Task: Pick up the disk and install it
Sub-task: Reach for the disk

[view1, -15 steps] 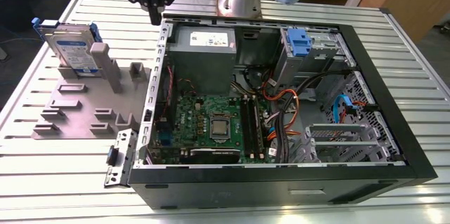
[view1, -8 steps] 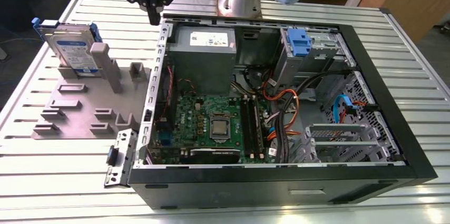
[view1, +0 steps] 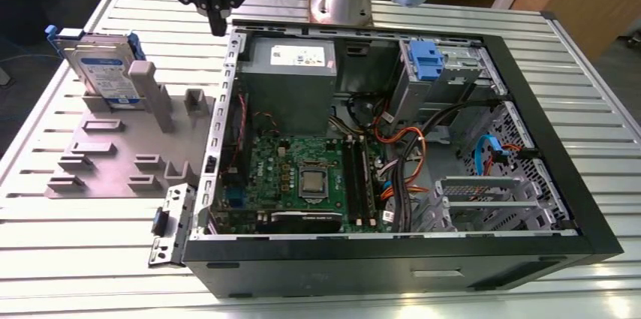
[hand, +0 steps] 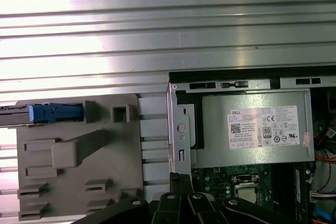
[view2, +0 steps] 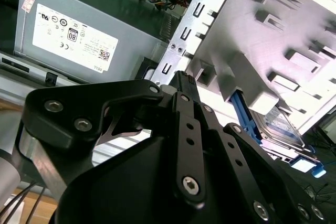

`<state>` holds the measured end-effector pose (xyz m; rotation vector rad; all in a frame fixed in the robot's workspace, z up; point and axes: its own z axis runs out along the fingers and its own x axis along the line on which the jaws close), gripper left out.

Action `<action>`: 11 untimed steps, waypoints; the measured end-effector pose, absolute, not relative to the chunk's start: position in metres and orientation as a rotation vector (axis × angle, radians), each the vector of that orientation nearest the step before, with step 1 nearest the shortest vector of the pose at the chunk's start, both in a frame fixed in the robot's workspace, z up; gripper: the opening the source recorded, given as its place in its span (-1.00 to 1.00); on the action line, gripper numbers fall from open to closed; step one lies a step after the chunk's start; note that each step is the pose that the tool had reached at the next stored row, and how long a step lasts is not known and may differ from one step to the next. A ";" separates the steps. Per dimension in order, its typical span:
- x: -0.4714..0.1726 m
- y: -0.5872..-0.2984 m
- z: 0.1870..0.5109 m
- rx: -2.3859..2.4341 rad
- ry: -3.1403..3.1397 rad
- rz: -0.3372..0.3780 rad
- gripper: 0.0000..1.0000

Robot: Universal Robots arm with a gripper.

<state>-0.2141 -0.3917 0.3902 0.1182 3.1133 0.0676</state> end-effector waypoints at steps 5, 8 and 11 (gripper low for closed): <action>-0.216 -0.392 0.390 0.118 3.113 0.068 -0.79; -0.217 -0.392 0.390 0.118 3.113 0.068 -0.79; -0.218 -0.392 0.390 0.118 3.113 0.068 -0.79</action>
